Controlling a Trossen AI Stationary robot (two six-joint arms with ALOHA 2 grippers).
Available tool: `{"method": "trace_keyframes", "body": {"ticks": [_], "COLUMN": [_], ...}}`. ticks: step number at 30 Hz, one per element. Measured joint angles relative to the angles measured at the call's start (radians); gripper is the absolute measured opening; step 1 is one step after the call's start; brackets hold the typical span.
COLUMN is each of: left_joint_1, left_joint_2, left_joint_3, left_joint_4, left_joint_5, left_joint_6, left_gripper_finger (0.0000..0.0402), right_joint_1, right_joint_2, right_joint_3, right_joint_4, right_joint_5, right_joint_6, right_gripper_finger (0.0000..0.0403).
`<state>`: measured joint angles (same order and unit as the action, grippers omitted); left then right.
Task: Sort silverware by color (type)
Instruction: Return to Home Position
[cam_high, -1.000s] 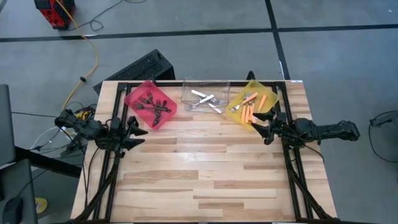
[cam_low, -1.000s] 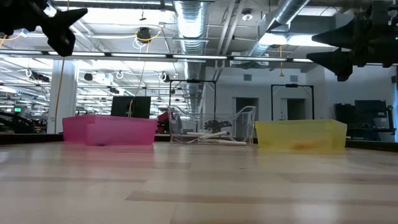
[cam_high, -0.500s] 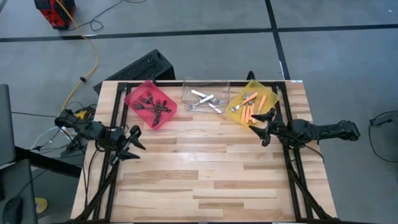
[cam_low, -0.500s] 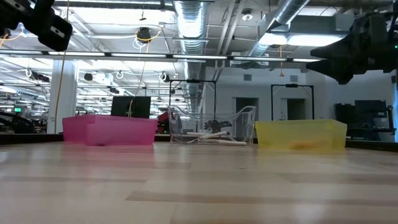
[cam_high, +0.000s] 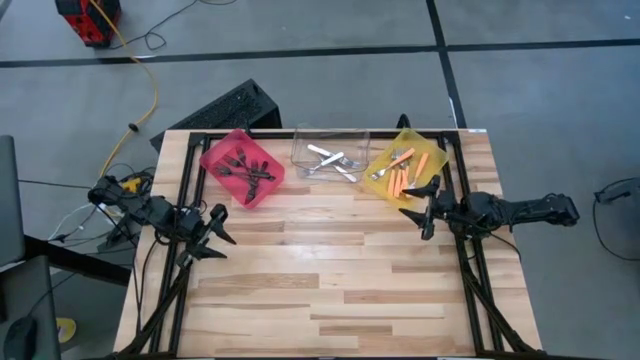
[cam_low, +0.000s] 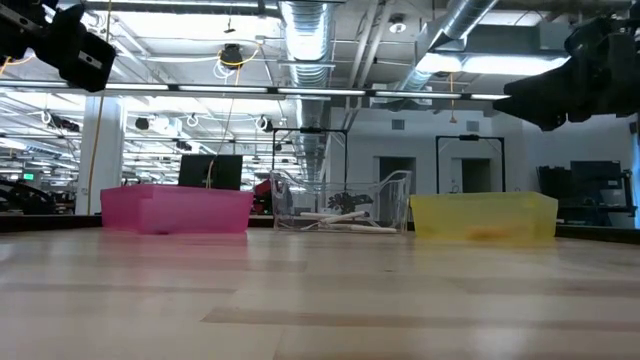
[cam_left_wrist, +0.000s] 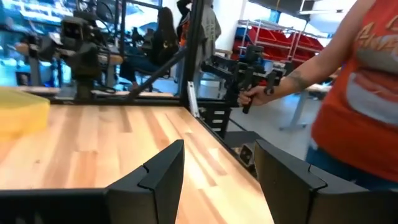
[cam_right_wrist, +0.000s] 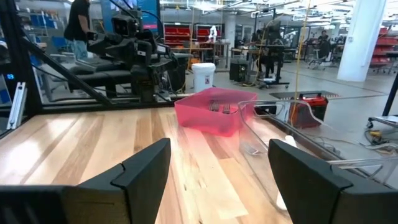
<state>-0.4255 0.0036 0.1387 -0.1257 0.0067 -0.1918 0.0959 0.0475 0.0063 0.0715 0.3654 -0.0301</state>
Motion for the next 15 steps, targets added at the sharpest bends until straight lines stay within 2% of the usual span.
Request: {"method": "trace_keyframes", "body": {"ticks": [6,11,15], "left_joint_1": [0.0,0.0,0.0], "left_joint_2": [0.0,0.0,0.0], "left_joint_3": [0.0,0.0,0.0], "left_joint_4": [-0.016,0.092,0.088], "left_joint_5": [0.015,0.008,-0.076], "left_joint_6": [0.021,0.093,0.115], "left_gripper_finger": [0.0178,0.0178,0.0178], "right_joint_1": [0.0,0.0,0.0], "right_joint_2": [0.0,0.0,0.0], "right_joint_3": [0.0,0.0,0.0], "right_joint_4": [-0.002,-0.004,-0.004], "right_joint_5": [0.0,0.0,0.0], "right_joint_6": [0.001,0.002,0.003], "right_gripper_finger": [0.0297,0.0297,0.0297]}}
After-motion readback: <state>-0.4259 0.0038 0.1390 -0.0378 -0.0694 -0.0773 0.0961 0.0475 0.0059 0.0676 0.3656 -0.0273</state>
